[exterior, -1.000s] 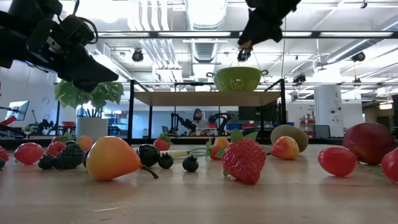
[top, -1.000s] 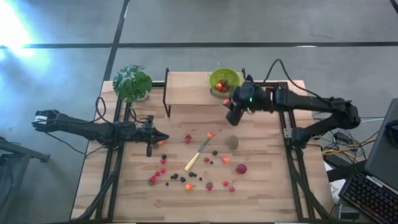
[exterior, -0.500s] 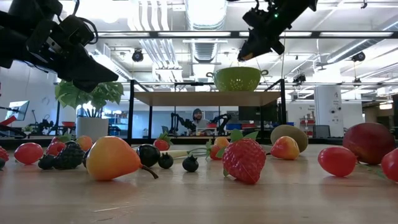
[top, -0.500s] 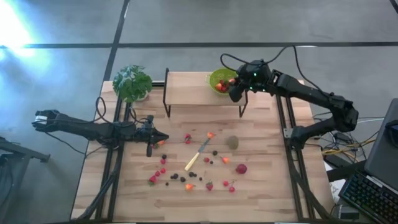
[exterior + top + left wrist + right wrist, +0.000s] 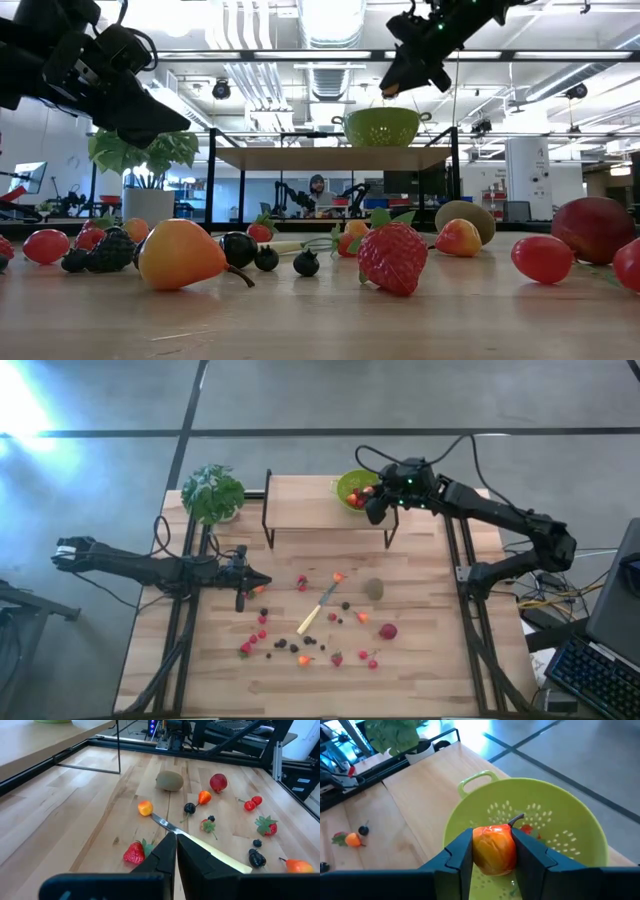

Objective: Pick & Place Fruit
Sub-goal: Put the pear into the strainer bowl

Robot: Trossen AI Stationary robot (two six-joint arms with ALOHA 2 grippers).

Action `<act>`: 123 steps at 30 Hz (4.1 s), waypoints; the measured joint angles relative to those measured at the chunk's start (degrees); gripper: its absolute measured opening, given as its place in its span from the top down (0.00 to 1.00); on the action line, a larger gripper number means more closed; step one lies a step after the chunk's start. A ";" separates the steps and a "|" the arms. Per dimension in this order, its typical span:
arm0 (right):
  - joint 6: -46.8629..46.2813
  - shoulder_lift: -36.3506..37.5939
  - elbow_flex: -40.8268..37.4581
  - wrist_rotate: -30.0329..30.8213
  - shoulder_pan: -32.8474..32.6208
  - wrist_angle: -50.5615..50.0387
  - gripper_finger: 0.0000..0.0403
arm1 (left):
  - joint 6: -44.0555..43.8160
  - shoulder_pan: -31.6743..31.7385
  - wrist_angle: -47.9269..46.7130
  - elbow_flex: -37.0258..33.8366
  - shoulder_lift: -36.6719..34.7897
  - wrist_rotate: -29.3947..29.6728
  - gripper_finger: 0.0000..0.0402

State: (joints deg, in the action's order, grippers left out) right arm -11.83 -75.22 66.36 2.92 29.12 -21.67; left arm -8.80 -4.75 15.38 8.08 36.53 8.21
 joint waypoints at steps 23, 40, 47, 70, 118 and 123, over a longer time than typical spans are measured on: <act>0.25 -0.02 -5.01 3.21 2.26 3.33 0.69 | 0.00 0.00 -0.02 -0.02 -0.02 -0.01 0.95; 1.37 -0.02 -5.08 6.27 2.29 0.81 0.68 | -0.01 0.02 -0.02 -0.02 -0.02 -0.01 0.95; 1.60 -0.02 -5.08 6.27 2.29 0.48 0.70 | -0.02 0.00 -0.02 -0.02 0.00 0.00 0.95; 2.85 1.58 -1.09 5.15 0.44 -1.54 0.49 | -0.02 0.02 0.00 0.00 -0.02 -0.01 0.95; -16.07 1.88 -11.34 16.74 -55.91 -7.31 0.48 | -0.01 0.01 -0.02 -0.01 -0.02 0.00 0.95; -16.79 1.88 -15.52 16.72 -55.89 -1.80 0.45 | 0.00 0.00 -0.02 -0.02 0.00 0.00 0.95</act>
State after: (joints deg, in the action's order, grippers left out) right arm -28.62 -73.34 50.84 19.64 -26.76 -23.47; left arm -8.80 -4.75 15.35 8.05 36.53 8.21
